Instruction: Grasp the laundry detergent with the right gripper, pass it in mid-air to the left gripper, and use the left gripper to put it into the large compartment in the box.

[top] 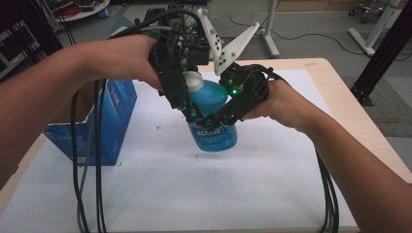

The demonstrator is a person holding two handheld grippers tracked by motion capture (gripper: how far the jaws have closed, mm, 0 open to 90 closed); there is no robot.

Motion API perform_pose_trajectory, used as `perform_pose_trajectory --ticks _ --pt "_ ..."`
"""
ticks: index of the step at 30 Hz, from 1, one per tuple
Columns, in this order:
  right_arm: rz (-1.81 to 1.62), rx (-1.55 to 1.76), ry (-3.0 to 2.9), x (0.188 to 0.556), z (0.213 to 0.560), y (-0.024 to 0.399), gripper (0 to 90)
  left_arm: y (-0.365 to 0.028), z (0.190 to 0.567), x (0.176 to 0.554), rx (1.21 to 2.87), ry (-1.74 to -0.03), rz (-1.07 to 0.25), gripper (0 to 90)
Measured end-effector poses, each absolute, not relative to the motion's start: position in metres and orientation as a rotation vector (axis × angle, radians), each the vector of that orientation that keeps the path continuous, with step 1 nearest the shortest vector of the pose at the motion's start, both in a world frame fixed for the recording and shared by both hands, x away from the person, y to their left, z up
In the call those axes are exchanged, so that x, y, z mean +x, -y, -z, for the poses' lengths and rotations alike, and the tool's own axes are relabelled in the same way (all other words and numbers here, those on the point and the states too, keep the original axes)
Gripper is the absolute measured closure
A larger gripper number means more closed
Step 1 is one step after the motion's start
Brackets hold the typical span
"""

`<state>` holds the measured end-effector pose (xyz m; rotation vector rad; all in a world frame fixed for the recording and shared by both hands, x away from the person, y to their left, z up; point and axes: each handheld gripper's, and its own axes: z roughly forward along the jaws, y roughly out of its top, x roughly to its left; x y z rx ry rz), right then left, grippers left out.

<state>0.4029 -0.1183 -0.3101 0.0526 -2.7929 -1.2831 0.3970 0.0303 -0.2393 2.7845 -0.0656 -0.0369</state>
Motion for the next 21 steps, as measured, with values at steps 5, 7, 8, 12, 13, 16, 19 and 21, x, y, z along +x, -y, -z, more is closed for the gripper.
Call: perform_pose_trajectory --ticks 5,7,8,12,13,16,19,21 --pt "1.285 0.048 2.791 0.4024 0.3101 0.1178 45.5 -0.0298 0.2392 0.3971 2.783 0.065 0.042 29.3" --pt "1.285 0.048 2.79 0.4022 0.3102 0.1176 45.5 -0.0293 0.2395 0.3969 2.785 0.066 0.044 29.3" --pt "1.283 0.046 2.789 0.4021 0.3103 0.1175 45.5 -0.0292 0.2396 0.3968 2.785 0.069 0.047 29.5" --pt "1.292 0.051 2.773 0.4016 0.3103 0.1169 45.5 -0.0286 0.2399 0.3964 2.788 0.075 0.053 33.9" --pt "1.294 0.056 2.773 0.4017 0.3105 0.1168 45.5 -0.0284 0.2401 0.3963 2.789 0.08 0.058 35.6" --pt "1.288 0.076 2.796 0.403 0.3111 0.1164 45.5 -0.0278 0.2409 0.396 2.791 0.083 0.058 36.8" --pt "1.288 0.068 2.785 0.4025 0.3113 0.1165 45.5 -0.028 0.2407 0.3961 2.788 0.084 0.055 37.0" --pt "1.29 0.06 2.772 0.4019 0.3109 0.1168 45.5 -0.0283 0.2401 0.3962 2.782 0.085 0.052 37.2"
